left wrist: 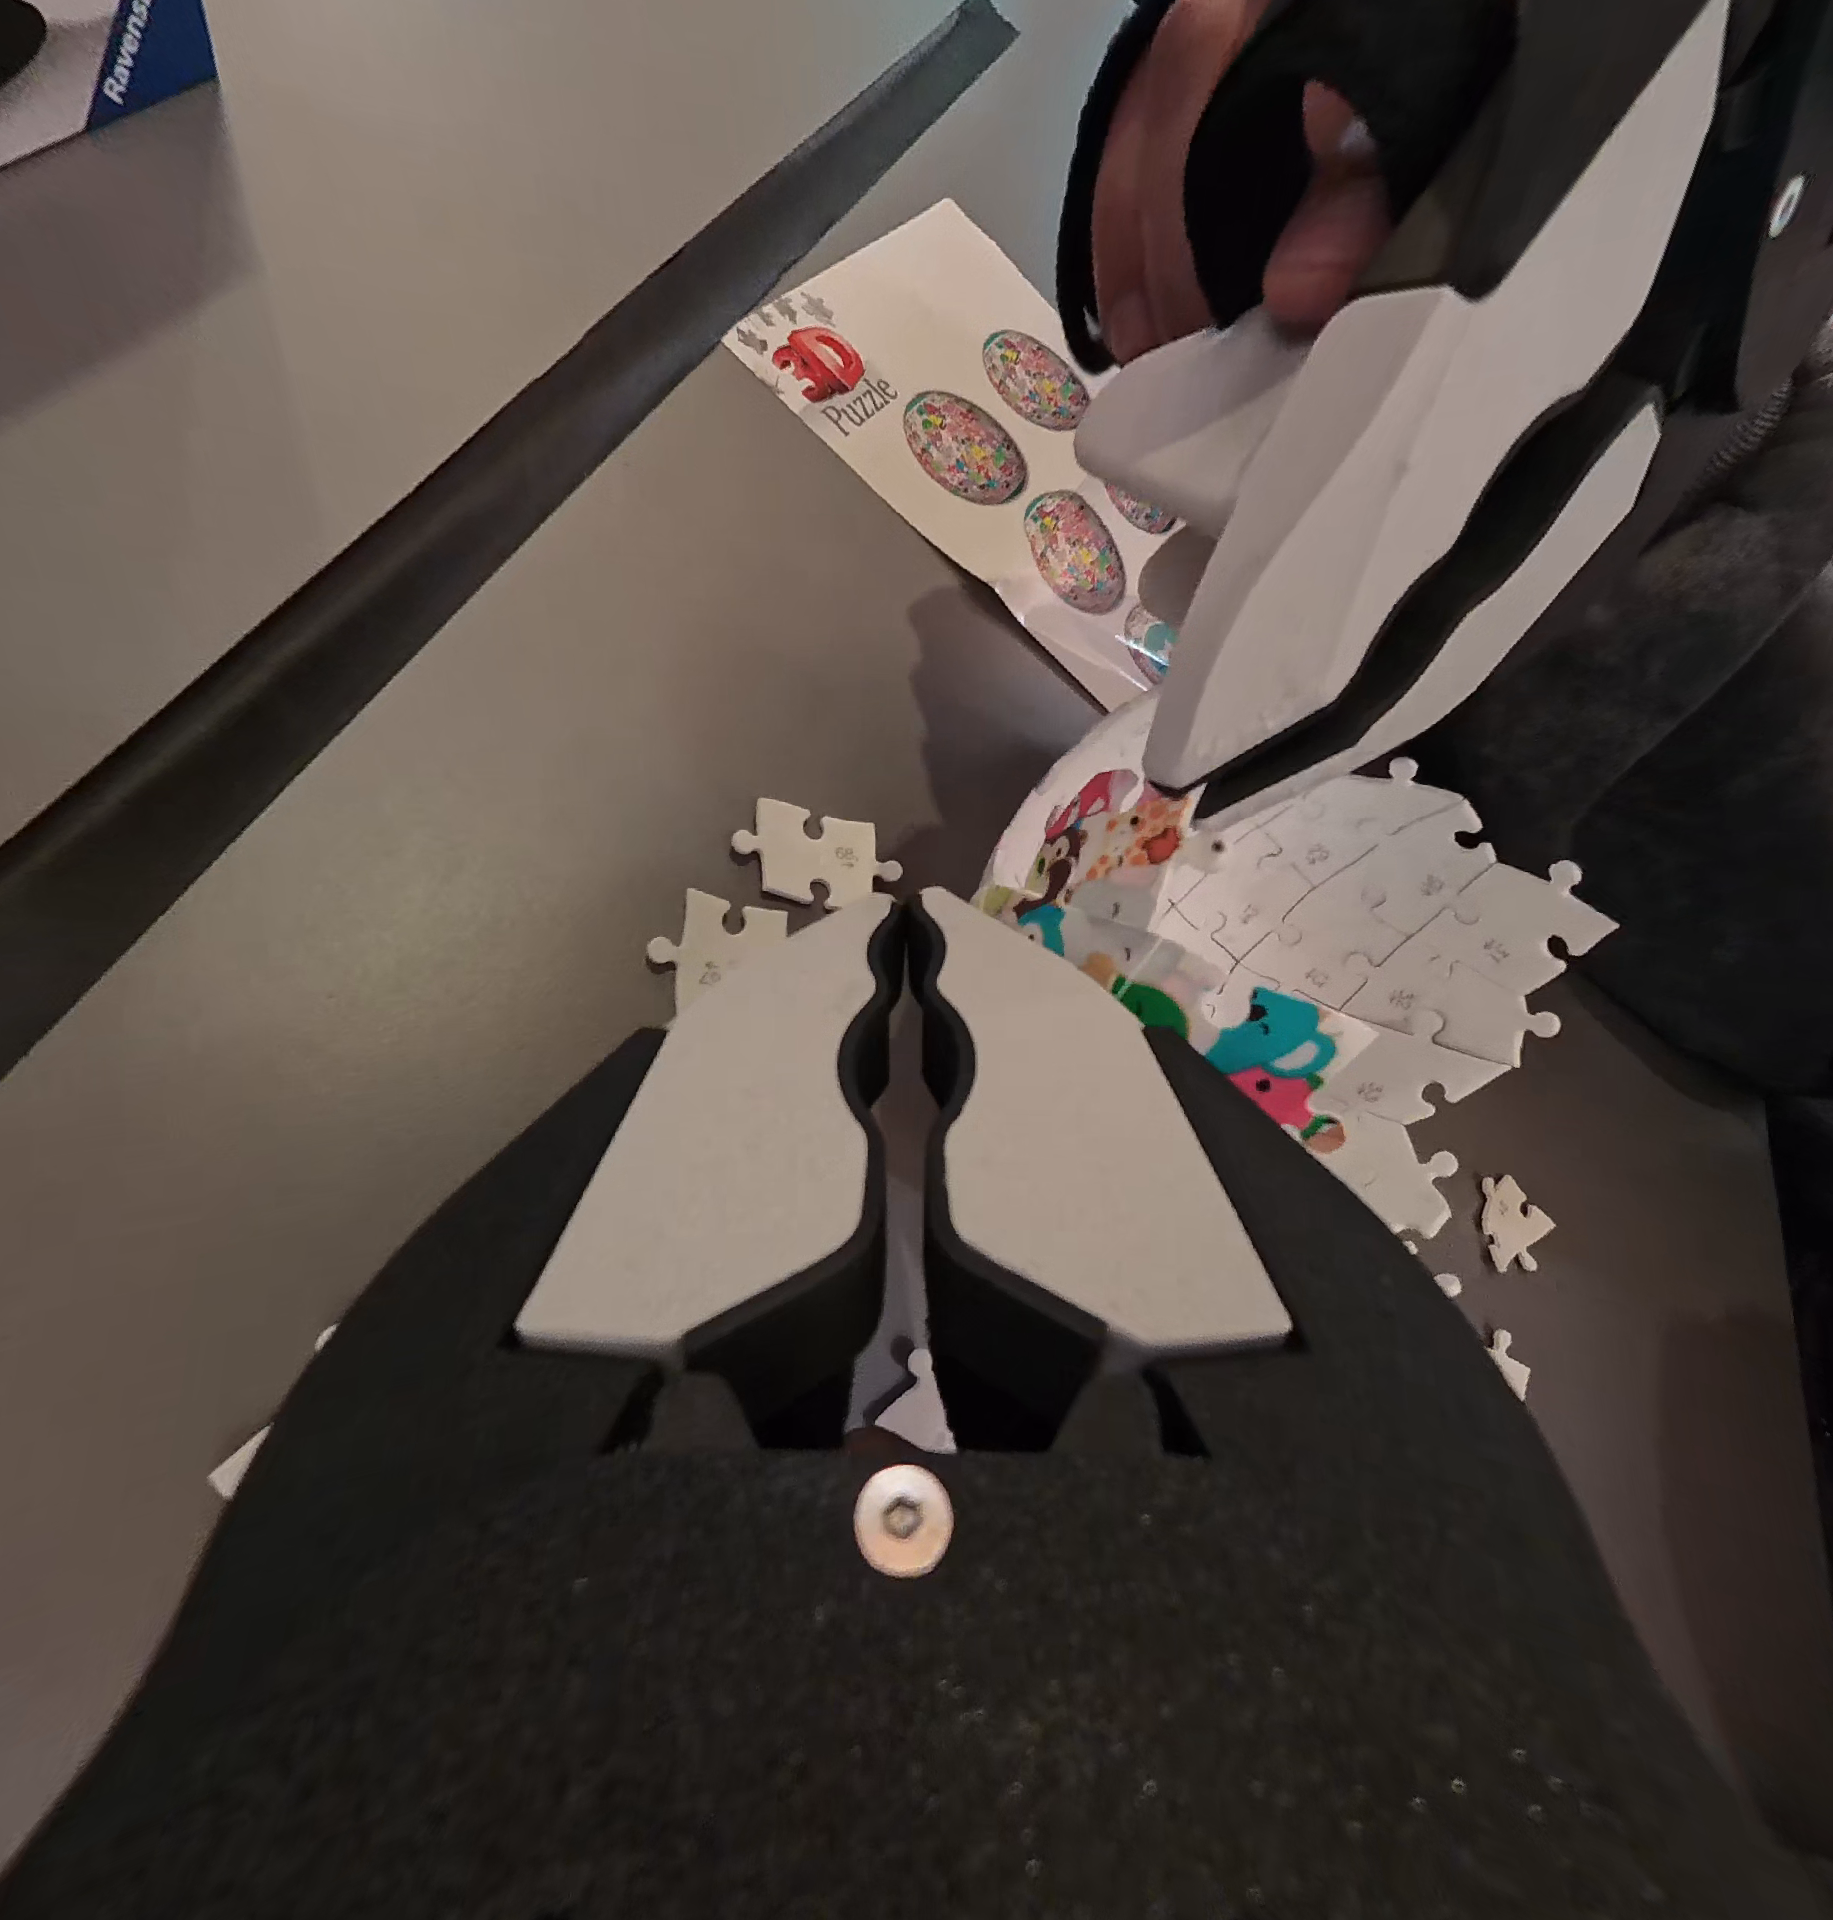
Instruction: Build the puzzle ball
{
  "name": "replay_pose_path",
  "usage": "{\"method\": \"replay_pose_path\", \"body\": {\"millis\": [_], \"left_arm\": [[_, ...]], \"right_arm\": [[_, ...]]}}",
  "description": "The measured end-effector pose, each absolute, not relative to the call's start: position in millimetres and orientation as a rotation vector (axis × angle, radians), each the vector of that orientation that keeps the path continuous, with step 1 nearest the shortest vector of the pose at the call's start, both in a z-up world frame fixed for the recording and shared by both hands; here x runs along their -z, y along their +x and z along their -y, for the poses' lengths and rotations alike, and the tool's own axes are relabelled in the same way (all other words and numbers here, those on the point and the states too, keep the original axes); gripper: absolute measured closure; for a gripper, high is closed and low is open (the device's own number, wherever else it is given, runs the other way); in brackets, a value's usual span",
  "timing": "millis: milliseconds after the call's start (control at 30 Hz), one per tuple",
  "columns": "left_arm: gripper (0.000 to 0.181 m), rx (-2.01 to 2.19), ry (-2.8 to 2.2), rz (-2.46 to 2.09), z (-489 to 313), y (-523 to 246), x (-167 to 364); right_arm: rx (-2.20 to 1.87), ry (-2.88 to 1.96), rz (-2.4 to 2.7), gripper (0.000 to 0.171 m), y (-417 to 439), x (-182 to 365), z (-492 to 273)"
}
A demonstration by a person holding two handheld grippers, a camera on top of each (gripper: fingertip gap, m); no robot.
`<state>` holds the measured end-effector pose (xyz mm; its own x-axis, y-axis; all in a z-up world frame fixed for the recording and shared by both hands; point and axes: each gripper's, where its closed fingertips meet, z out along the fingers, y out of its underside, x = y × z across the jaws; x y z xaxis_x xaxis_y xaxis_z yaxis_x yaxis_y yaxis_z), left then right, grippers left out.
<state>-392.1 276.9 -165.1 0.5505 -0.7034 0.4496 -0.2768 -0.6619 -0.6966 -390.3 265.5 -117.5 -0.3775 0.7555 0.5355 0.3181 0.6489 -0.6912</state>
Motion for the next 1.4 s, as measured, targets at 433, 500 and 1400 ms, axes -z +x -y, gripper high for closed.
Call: {"method": "replay_pose_path", "body": {"millis": [433,500,1400], "left_arm": [[0.181,1.002,-2.198,-0.761,-278.3,-397.1,153.6],[0.176,1.012,-2.176,-0.752,-277.7,-399.7,144.1],[0.181,0.829,-2.229,-0.836,-290.7,-404.6,166.0]], "right_arm": [[-0.527,-0.800,1.994,0.169,-389.1,118.6,-264.0],[-0.504,-0.792,2.001,0.169,-389.4,119.1,-264.2],[-0.396,-0.744,1.991,0.169,-391.8,119.7,-268.7]]}}
